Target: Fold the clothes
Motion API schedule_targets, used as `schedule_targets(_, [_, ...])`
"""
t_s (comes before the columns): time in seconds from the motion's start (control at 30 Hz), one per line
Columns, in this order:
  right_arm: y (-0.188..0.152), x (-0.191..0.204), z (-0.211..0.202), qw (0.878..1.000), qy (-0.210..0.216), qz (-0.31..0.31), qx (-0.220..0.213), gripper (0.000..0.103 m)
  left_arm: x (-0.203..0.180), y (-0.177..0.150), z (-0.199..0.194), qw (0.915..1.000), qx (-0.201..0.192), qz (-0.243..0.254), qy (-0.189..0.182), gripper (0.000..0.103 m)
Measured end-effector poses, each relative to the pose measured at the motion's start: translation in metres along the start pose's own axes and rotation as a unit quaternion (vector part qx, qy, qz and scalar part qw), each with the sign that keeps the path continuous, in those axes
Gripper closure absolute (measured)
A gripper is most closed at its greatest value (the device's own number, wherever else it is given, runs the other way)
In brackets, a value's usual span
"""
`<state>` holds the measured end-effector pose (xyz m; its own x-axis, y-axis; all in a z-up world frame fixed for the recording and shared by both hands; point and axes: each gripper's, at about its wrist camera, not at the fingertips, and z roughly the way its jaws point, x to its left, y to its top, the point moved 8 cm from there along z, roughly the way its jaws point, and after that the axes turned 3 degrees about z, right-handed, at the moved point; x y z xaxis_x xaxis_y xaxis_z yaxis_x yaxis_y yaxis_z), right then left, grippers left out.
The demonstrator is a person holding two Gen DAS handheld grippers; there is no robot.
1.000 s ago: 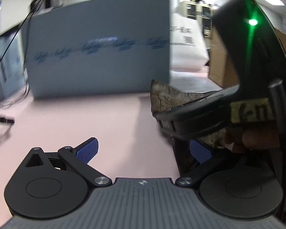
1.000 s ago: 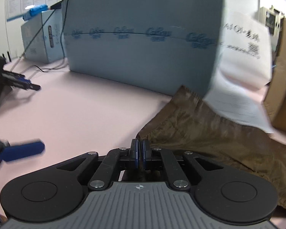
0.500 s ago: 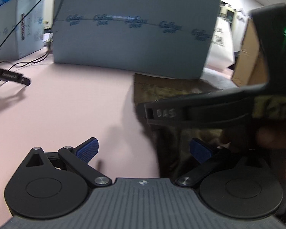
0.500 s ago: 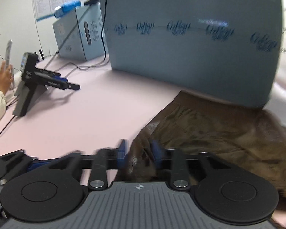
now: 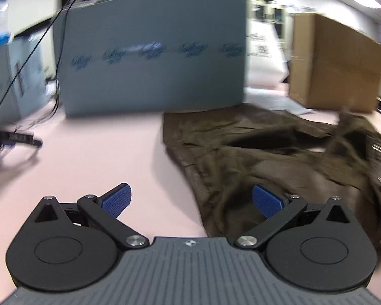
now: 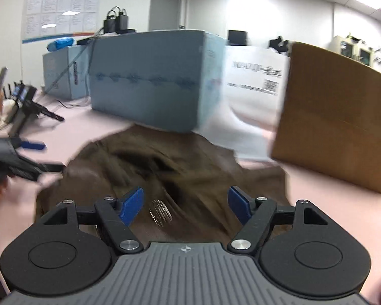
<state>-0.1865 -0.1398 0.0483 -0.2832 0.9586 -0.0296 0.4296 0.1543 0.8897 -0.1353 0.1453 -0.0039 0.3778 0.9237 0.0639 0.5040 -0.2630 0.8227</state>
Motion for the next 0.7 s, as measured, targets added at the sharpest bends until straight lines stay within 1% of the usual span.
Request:
schedule_targets(0.03, [-0.008,-0.001,-0.005,1.000,0.003,-0.003,-0.004,0.031,-0.006,-0.001,-0.004,0.9999,0.000,0.011,-0.004,0.000])
schedule_targets(0.1, [-0.022,0.002,-0.012,1.000,0.021,-0.006,-0.014,0.031,-0.017,-0.004,-0.012,0.9994,-0.001,0.033,-0.013,0.000])
schedule_targets(0.17, [-0.029,0.007,-0.013,0.999,0.032,-0.012,-0.025,0.031,-0.032,-0.010,-0.018,0.9982,0.002,0.058,-0.018,0.000])
schedule_targets(0.23, [-0.036,0.014,-0.009,0.998,0.041,-0.023,-0.027,0.026,-0.041,-0.014,-0.021,0.9978,-0.004,0.067,-0.003,0.000])
schedule_targets(0.3, [-0.044,0.026,-0.002,0.997,0.067,-0.043,-0.013,0.024,-0.044,-0.021,-0.026,0.9984,-0.003,0.057,-0.003,0.000])
schedule_targets(0.37, [-0.052,0.036,0.002,0.994,0.081,-0.070,0.002,0.019,-0.045,-0.029,-0.033,0.9990,0.007,0.037,-0.023,0.000])
schedule_targets(0.4, [-0.056,0.039,0.001,0.993,0.079,-0.085,0.001,0.017,-0.046,-0.033,-0.036,0.9989,0.011,0.030,-0.033,0.000])
schedule_targets(0.5, [-0.067,0.044,0.001,0.990,0.067,-0.121,-0.008,0.015,-0.052,-0.043,-0.037,0.9988,0.018,0.036,-0.028,0.000])
schedule_targets(0.53, [-0.069,0.047,0.007,0.991,0.061,-0.122,-0.003,0.016,-0.054,-0.044,-0.035,0.9987,0.022,0.040,-0.023,0.000])
schedule_targets(0.6, [-0.073,0.049,0.013,0.991,0.052,-0.119,0.004,0.019,-0.057,-0.045,-0.029,0.9990,0.024,0.030,-0.023,0.000])
schedule_targets(0.67, [-0.073,0.049,0.012,0.991,0.045,-0.122,-0.004,0.026,-0.059,-0.044,-0.026,0.9991,0.027,0.019,-0.026,0.000])
schedule_targets(0.7, [-0.073,0.050,0.011,0.991,0.041,-0.125,-0.007,0.032,-0.059,-0.044,-0.023,0.9991,0.029,0.011,-0.027,0.000])
